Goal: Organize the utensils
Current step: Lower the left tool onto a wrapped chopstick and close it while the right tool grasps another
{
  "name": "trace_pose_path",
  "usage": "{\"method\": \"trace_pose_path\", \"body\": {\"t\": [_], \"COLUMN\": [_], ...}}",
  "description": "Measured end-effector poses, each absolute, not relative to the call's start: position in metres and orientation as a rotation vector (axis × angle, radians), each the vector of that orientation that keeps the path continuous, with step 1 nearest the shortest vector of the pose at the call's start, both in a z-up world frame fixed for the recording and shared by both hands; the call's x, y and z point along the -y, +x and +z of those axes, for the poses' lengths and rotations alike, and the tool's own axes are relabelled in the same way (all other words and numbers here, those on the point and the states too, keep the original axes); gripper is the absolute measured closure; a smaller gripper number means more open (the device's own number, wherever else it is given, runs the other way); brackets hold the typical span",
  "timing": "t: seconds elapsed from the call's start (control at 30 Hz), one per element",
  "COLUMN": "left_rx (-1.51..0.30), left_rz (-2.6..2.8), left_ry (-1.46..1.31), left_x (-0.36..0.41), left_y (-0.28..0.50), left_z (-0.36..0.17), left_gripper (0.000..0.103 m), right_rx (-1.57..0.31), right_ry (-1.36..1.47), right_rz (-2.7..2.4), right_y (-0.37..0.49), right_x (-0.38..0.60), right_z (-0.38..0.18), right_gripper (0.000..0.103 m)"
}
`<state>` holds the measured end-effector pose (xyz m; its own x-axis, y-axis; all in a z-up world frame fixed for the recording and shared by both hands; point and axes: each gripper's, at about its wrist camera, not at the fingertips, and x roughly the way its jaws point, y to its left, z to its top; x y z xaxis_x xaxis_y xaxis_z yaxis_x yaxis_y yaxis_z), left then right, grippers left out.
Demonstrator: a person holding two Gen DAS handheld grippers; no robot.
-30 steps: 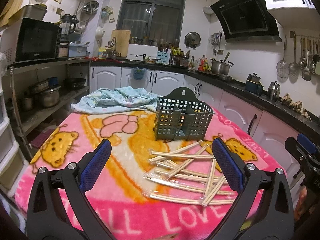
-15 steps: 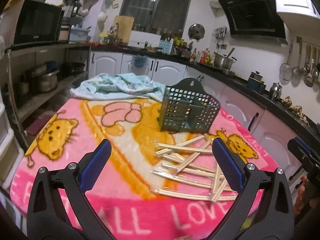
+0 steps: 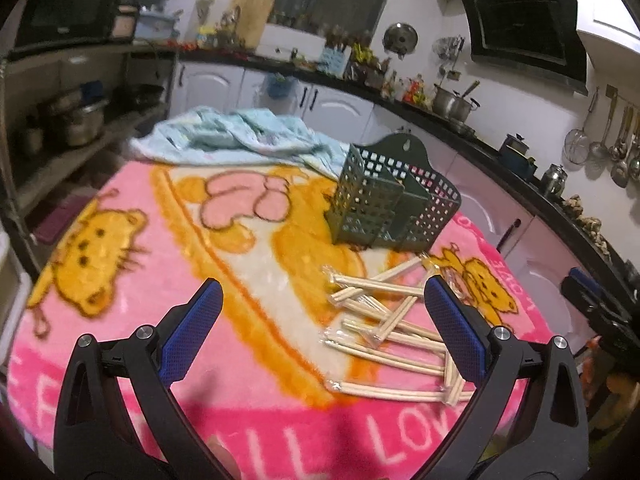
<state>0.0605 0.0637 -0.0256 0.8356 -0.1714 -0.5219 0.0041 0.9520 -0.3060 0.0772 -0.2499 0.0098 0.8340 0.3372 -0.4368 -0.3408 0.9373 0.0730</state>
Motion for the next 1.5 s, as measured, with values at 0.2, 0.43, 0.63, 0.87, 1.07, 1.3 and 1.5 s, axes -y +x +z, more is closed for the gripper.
{"method": "trace_pose_path", "body": {"t": [0.2,0.43,0.63,0.87,1.07,1.3,1.5], "left_rx": [-0.686,-0.784,-0.833,-0.874,-0.877,-0.878,-0.872], "left_rz": [-0.185,-0.253,-0.282,-0.303,-0.322,-0.328,-0.34], "left_ry": [-0.351,-0.412,-0.495,-0.542,-0.567,-0.589,-0.59], "left_x": [-0.059,-0.054,-0.057,-0.059,-0.06,-0.062,-0.063], "left_y": [0.096,0.128,0.147,0.157,0.162,0.164,0.165], "left_z": [-0.05,-0.076,-0.093,-0.105,-0.109,-0.113,-0.114], "left_gripper": [0.013,0.033,0.04,0.05,0.058,0.067,0.088], "right_rx": [-0.613,-0.777,-0.851,-0.916,-0.935,-0.947,-0.928], "right_ry": [0.009,0.074,0.121,0.175,0.211,0.251,0.247], "right_rz": [0.337,0.332,0.343,0.341,0.356,0.359,0.369], "right_y": [0.121,0.166,0.189,0.207,0.215,0.216,0.213], "right_x": [0.254,0.257,0.252,0.256,0.255,0.256,0.254], "right_z": [-0.018,-0.056,-0.071,-0.083,-0.088,-0.094,-0.09], "right_gripper": [0.013,0.039,0.055,0.064,0.076,0.081,0.096]}}
